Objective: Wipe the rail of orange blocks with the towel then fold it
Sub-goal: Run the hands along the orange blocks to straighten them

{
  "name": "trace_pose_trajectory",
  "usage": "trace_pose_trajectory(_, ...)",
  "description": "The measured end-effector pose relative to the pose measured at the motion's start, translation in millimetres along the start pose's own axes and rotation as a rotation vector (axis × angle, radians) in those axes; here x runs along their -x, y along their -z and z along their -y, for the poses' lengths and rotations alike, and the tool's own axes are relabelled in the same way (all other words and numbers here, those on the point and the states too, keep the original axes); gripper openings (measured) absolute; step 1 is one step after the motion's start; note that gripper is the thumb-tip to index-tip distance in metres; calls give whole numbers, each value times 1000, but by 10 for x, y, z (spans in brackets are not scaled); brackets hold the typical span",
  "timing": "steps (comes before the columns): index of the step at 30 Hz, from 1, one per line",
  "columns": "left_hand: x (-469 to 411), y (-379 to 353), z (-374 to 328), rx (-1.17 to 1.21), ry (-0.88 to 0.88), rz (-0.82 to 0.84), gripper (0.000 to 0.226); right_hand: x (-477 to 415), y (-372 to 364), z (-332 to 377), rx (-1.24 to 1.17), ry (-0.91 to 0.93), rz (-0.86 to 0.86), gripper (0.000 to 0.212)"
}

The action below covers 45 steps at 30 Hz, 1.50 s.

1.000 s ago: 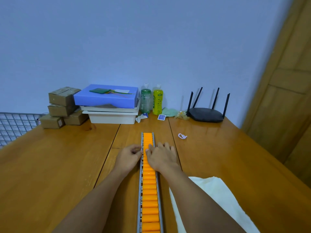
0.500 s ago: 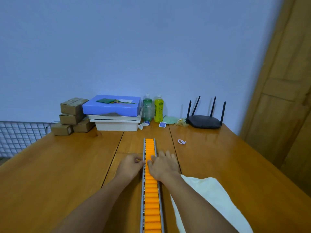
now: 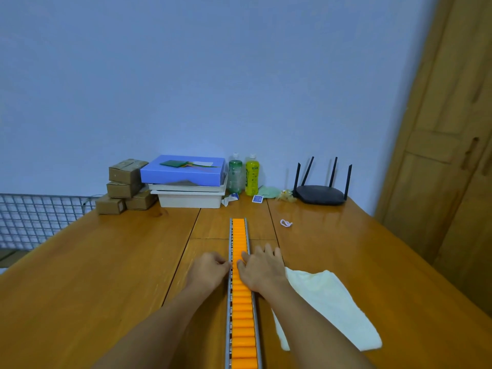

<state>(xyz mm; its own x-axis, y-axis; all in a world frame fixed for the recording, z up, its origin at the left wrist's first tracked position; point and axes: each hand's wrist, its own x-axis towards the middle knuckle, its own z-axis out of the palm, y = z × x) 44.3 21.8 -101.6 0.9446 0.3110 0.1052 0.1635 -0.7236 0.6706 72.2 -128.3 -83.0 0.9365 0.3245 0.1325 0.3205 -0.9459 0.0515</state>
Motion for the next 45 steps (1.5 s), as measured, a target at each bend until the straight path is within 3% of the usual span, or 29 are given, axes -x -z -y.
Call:
trace_pose_trajectory(12,361,74,-31,-61,32,22,25,409,46,35,-42,-7,-19,48)
trace_pose_trajectory(45,1506,176,-60,-23,-34,-9,10,1532,205,169,-149,-89,33,52)
